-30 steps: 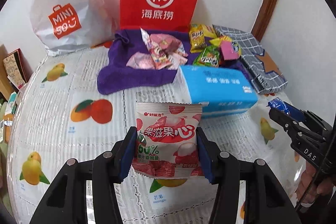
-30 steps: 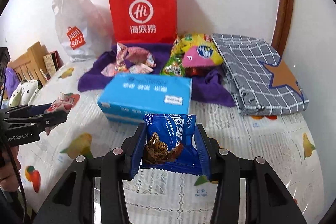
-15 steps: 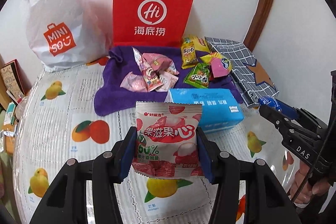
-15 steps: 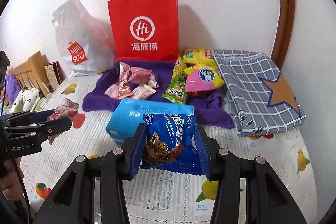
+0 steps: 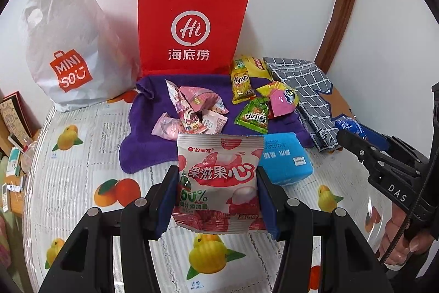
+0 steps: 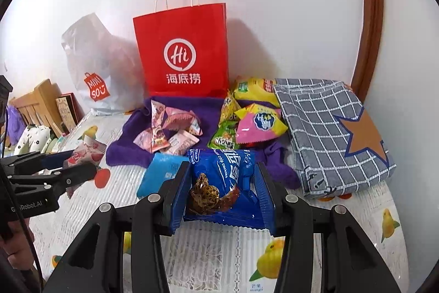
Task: Organize snacks
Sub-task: 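Carry the pink jelly bag and blue cookie pack over the purple towel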
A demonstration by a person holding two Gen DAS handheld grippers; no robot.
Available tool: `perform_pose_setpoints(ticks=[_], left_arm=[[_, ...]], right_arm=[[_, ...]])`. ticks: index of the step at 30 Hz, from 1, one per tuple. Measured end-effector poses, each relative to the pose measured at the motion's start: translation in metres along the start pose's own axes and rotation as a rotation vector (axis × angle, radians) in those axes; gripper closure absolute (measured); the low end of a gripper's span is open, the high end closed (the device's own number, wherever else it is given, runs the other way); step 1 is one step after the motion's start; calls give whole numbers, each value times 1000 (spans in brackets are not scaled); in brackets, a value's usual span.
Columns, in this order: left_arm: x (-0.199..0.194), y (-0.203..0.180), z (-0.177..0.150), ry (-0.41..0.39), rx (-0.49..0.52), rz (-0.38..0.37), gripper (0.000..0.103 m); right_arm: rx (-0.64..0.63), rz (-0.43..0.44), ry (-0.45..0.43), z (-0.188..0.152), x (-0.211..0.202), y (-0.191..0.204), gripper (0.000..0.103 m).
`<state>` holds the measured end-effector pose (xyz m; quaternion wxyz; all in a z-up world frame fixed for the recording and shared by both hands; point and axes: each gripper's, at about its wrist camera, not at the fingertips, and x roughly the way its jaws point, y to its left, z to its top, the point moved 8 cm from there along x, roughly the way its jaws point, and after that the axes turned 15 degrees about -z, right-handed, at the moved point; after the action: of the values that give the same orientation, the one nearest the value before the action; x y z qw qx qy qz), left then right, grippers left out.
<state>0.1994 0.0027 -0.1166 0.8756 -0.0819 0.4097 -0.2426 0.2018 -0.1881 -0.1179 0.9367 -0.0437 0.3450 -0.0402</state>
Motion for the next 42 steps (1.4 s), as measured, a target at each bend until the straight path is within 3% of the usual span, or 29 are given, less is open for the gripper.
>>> perform_pose_setpoints(ticks=[42], left_arm=[[34,40,92,-31,-32,49,52]], right_arm=[[-23,27,-18,86,72,16,57]])
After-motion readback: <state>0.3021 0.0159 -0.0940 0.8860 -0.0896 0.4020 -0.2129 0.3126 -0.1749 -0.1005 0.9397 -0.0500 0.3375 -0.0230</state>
